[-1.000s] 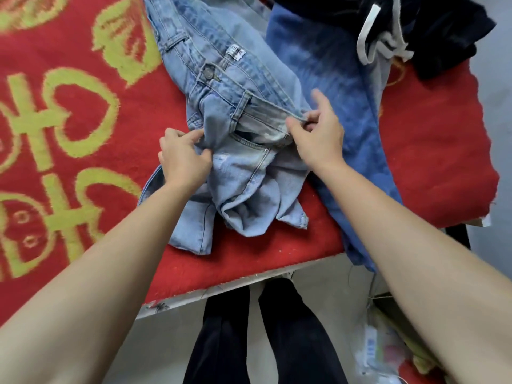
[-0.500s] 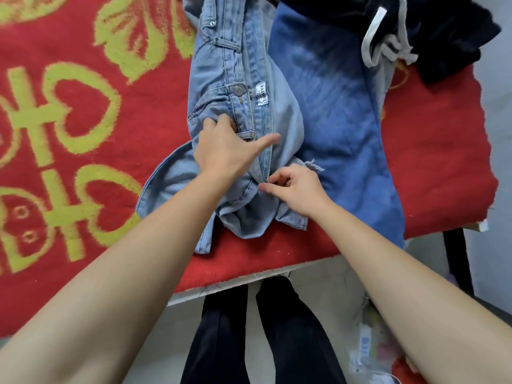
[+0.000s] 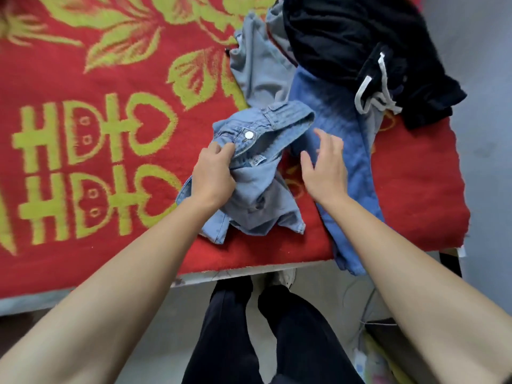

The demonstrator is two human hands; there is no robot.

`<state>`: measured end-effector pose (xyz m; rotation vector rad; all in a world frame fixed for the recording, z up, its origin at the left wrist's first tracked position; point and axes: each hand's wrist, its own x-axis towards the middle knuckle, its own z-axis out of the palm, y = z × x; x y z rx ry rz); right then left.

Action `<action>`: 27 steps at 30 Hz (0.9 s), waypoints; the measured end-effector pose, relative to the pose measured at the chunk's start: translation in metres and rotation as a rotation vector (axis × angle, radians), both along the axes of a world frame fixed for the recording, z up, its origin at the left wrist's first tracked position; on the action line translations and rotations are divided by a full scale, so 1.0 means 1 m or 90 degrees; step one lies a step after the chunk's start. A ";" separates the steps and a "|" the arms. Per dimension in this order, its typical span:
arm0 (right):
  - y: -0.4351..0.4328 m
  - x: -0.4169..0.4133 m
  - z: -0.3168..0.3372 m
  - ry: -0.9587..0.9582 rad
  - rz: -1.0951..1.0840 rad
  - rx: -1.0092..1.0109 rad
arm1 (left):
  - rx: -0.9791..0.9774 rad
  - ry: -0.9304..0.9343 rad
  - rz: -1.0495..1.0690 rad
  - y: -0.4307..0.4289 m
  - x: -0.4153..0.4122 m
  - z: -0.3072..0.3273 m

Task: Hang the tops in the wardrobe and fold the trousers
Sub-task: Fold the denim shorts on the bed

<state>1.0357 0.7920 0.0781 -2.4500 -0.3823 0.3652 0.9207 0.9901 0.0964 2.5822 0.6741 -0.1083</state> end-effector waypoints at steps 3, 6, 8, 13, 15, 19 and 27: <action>0.005 0.007 0.048 -0.101 0.216 -0.148 | -0.026 -0.025 -0.021 0.012 -0.030 0.055; 0.005 0.005 0.086 -0.115 0.423 -0.303 | -0.032 -0.069 -0.037 0.017 -0.050 0.112; 0.006 0.000 0.105 -0.102 0.485 -0.355 | -0.023 -0.115 -0.051 0.019 -0.059 0.151; 0.018 -0.028 0.152 0.047 0.353 -0.042 | 0.050 -0.185 0.047 0.025 -0.074 0.240; 0.023 -0.048 0.174 0.039 0.299 0.102 | 0.072 -0.204 0.117 0.028 -0.076 0.268; 0.025 -0.078 0.211 -0.088 0.368 0.147 | 0.063 -0.240 0.194 0.034 -0.079 0.319; 0.076 -0.091 0.283 -0.269 0.276 0.029 | 0.004 -0.377 0.198 0.066 -0.116 0.404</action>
